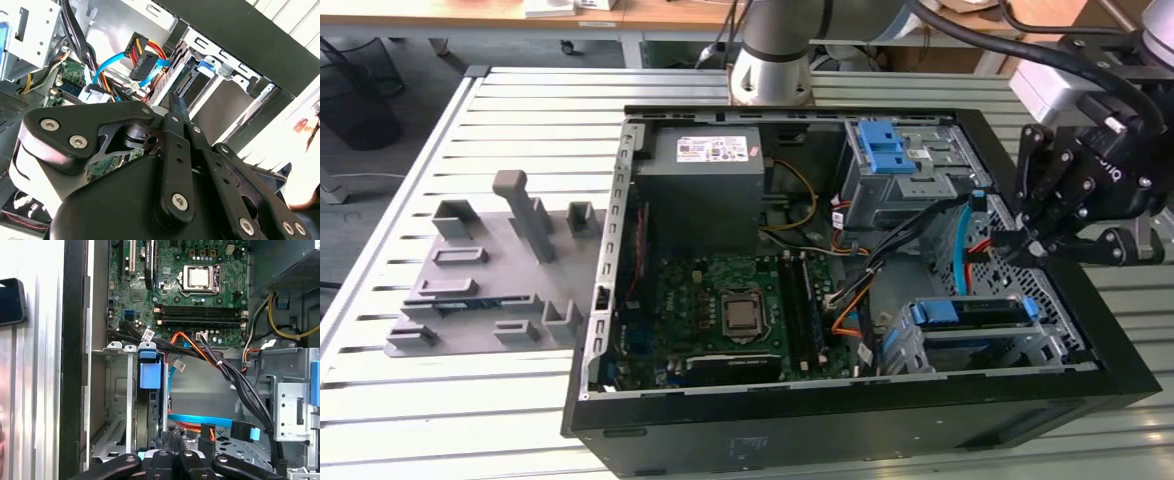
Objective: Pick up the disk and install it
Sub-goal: 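Insert the first disk wire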
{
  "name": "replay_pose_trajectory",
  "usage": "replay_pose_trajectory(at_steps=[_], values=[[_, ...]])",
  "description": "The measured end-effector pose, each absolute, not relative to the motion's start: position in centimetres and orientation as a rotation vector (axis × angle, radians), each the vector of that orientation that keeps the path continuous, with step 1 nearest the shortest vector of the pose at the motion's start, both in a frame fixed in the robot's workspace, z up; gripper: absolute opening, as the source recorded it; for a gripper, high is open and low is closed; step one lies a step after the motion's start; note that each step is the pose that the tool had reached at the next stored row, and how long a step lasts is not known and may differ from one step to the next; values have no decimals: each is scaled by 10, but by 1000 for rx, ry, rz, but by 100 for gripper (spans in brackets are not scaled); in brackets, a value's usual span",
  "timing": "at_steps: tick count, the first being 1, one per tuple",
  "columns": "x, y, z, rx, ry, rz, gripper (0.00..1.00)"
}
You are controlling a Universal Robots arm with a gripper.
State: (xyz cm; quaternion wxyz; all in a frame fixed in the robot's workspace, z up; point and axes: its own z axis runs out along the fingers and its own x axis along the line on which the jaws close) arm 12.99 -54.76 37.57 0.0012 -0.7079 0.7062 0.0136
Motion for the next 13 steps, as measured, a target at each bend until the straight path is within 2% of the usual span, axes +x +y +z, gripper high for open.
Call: replay_pose_trajectory(at_steps=[13], values=[[147, -523, 376, -2221, 2218, 43, 11]])
